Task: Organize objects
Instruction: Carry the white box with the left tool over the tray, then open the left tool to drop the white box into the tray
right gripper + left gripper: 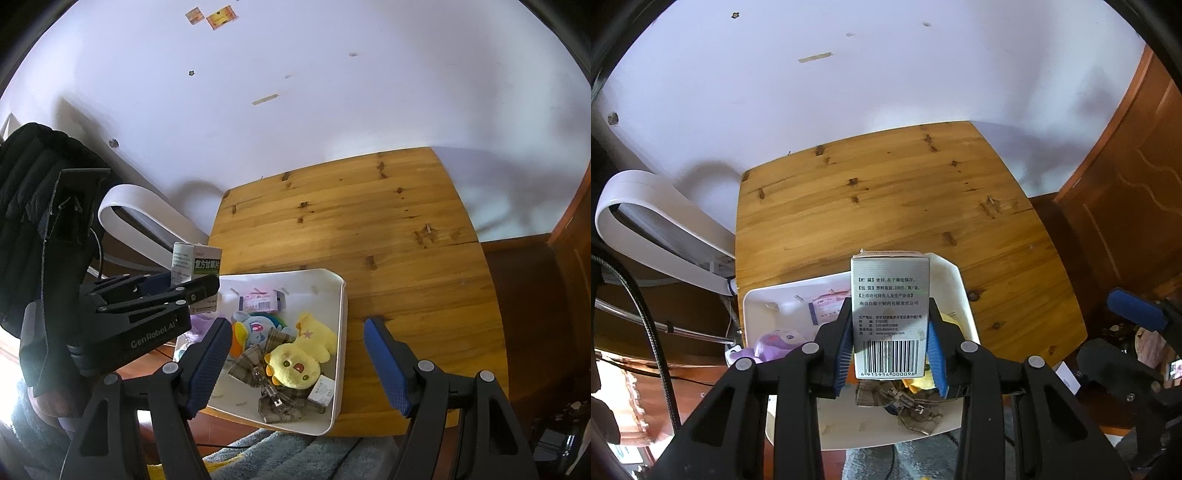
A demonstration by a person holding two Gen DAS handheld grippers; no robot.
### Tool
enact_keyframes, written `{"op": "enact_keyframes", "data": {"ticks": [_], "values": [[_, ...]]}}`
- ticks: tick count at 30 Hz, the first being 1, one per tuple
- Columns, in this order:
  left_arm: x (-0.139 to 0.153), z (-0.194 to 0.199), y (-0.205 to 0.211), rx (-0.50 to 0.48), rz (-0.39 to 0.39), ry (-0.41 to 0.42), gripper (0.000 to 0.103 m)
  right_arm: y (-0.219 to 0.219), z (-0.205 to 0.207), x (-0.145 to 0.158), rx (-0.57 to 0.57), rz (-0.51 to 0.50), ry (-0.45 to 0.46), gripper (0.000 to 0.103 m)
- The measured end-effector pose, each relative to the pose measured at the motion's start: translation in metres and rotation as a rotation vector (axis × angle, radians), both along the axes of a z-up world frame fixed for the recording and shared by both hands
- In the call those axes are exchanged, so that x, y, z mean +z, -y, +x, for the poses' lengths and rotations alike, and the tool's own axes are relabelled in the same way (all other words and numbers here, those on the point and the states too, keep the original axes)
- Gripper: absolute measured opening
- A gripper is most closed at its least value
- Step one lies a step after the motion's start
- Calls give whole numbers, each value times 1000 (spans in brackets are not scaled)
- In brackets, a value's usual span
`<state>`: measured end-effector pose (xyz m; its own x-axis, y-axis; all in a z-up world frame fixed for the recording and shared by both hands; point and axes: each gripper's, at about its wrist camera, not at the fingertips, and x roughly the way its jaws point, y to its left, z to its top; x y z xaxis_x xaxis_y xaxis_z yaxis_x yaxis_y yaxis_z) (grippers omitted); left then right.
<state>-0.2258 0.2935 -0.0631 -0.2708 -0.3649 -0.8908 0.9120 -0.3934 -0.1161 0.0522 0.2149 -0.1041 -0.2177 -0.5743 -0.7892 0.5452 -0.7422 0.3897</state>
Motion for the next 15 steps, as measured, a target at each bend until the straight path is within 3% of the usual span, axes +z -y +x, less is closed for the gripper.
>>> {"op": "enact_keyframes", "data": {"ticks": [7, 12, 15], "values": [[-3, -6, 0, -5, 14, -5, 42, -1, -3, 0, -1, -1, 1, 75], [-2, -5, -1, 3, 11, -9, 59, -1, -5, -1, 1, -1, 3, 75], [-3, -4, -3, 12, 11, -7, 60, 0, -4, 0, -2, 0, 1, 75]]}}
